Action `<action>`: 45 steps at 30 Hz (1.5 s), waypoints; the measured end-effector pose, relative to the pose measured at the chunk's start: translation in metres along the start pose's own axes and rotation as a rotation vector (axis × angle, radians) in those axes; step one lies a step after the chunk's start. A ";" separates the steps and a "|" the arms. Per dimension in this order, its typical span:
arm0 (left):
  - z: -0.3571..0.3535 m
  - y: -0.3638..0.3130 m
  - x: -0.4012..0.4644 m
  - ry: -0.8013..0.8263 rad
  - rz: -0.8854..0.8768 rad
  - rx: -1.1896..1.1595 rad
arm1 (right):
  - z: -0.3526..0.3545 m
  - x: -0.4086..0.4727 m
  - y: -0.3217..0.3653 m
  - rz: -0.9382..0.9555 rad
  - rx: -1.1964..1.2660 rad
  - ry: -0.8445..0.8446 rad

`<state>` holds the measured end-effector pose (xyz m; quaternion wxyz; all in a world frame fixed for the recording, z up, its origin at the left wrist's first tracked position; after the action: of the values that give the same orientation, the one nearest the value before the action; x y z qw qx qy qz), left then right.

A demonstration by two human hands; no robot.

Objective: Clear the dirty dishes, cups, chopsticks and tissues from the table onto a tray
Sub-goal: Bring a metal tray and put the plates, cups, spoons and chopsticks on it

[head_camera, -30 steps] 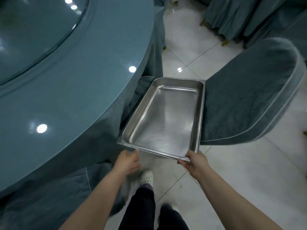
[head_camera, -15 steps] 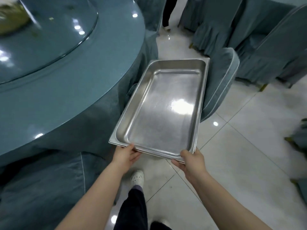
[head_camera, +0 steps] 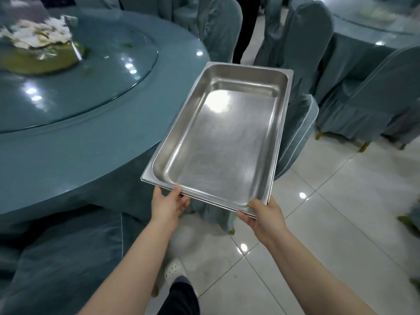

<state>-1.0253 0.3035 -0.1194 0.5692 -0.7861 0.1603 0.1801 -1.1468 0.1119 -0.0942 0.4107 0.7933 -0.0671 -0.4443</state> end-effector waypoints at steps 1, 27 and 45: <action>0.001 -0.008 0.004 -0.002 -0.025 -0.006 | -0.008 0.004 0.002 -0.006 0.001 0.007; 0.067 -0.108 0.182 -0.184 -0.003 -0.054 | -0.213 0.135 -0.001 -0.190 -0.072 0.087; 0.039 -0.134 0.202 -0.073 0.183 -0.368 | -0.239 0.186 0.017 -0.355 -0.006 0.157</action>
<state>-0.7896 0.3713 -0.1125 0.4028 -0.8519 0.1745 0.2857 -0.8498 0.1547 -0.1391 0.3322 0.8237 0.1073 -0.4468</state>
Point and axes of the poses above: each hand's wrist, its own x-axis towards the middle knuckle, its own z-axis out of the back of the hand, y = z × x, the point moved 3 cm from there along x, towards the middle knuckle, and after that the axes turned 5 degrees about -z, right-handed, at the moved point
